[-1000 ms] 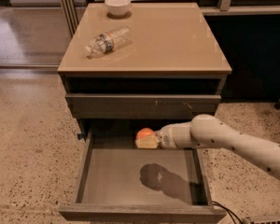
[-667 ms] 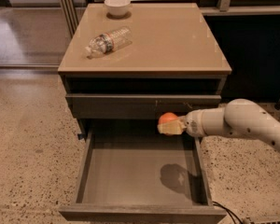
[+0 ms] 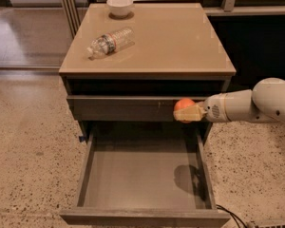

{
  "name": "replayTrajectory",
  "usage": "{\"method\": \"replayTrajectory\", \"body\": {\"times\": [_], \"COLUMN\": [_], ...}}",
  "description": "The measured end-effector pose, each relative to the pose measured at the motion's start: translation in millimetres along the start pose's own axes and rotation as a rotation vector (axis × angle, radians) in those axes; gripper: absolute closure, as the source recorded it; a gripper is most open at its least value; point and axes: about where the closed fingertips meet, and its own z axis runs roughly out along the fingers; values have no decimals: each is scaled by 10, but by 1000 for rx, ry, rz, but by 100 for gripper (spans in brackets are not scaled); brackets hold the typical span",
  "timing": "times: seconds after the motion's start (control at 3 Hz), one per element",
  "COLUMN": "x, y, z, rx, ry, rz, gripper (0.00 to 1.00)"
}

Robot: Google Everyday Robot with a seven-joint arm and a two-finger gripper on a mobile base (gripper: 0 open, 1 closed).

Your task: Pick orange from middle drawer and place on counter

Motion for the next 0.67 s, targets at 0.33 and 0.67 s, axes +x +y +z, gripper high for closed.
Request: {"method": "replayTrajectory", "body": {"times": [0.33,0.67], "x": [-267,-749], "y": [3,117], "z": [-71,-111], "rx": [-36,-155], "ry": [-33,-82], "rz": [29,65], "gripper": [100,100]}}
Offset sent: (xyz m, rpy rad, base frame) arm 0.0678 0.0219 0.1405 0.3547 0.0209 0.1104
